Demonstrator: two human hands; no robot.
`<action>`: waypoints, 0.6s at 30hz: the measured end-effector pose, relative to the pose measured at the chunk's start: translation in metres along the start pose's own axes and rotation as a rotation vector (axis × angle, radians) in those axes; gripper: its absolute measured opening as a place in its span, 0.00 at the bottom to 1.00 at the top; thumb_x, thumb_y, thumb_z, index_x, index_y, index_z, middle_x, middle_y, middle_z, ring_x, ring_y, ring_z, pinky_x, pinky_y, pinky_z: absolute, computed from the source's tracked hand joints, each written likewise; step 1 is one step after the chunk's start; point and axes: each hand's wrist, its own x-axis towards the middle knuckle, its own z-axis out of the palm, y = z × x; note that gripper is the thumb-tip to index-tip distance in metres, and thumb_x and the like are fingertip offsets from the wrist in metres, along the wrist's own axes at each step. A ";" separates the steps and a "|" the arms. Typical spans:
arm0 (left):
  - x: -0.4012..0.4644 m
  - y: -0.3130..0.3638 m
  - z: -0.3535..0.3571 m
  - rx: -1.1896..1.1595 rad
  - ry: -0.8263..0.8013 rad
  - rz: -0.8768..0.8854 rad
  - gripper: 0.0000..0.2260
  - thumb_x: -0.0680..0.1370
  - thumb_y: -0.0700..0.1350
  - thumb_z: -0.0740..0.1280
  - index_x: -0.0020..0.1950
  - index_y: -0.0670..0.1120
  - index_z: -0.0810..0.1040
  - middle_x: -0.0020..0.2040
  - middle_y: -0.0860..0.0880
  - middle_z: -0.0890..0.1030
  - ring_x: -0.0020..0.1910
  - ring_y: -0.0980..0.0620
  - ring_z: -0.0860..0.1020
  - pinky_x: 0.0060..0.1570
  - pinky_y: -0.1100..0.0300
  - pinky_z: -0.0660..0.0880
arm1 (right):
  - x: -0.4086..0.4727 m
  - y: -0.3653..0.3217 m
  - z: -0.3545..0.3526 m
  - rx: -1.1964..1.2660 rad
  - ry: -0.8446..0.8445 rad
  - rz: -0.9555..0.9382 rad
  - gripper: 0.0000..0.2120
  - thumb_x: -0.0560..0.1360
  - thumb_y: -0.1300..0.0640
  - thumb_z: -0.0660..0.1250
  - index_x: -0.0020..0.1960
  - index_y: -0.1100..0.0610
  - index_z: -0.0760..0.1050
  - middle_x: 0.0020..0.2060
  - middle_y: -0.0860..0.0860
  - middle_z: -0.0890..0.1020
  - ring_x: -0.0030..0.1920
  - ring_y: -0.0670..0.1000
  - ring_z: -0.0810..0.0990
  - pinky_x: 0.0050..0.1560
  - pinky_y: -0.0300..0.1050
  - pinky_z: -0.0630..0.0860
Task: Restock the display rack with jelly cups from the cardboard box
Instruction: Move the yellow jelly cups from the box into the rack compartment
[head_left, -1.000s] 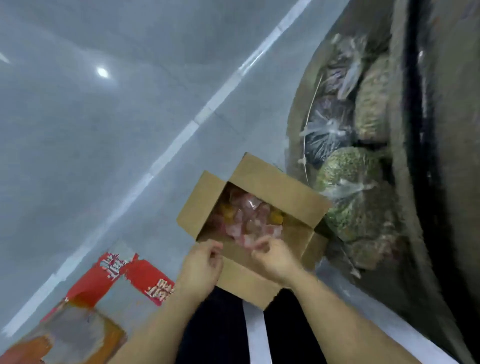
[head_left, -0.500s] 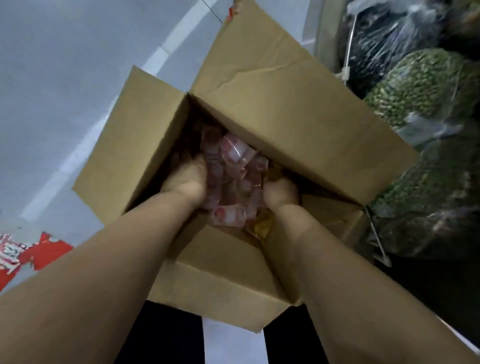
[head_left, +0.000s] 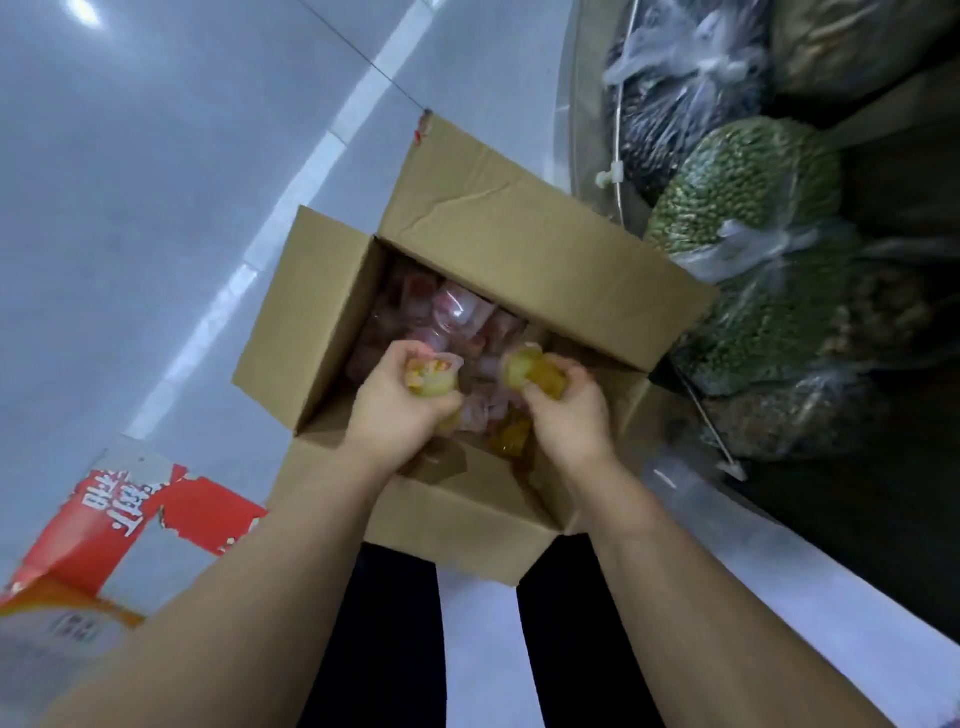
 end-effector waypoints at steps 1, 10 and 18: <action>-0.022 0.011 -0.005 -0.098 0.005 0.011 0.18 0.66 0.37 0.74 0.52 0.49 0.73 0.40 0.61 0.82 0.42 0.61 0.79 0.47 0.60 0.76 | -0.028 -0.010 -0.015 0.254 -0.052 0.059 0.16 0.72 0.61 0.69 0.59 0.59 0.74 0.49 0.56 0.81 0.47 0.53 0.80 0.49 0.43 0.73; -0.247 0.201 -0.100 -0.245 0.003 0.367 0.26 0.64 0.42 0.78 0.55 0.52 0.69 0.49 0.54 0.79 0.43 0.64 0.79 0.40 0.71 0.76 | -0.289 -0.130 -0.205 0.973 -0.633 -0.120 0.34 0.62 0.71 0.67 0.66 0.53 0.67 0.52 0.55 0.81 0.43 0.54 0.81 0.47 0.43 0.79; -0.408 0.368 -0.110 -0.160 -0.324 0.876 0.19 0.67 0.51 0.69 0.56 0.61 0.69 0.53 0.56 0.78 0.53 0.54 0.78 0.55 0.60 0.73 | -0.434 -0.165 -0.365 0.663 -0.220 -0.721 0.31 0.62 0.70 0.63 0.58 0.43 0.73 0.42 0.39 0.80 0.39 0.39 0.77 0.40 0.30 0.73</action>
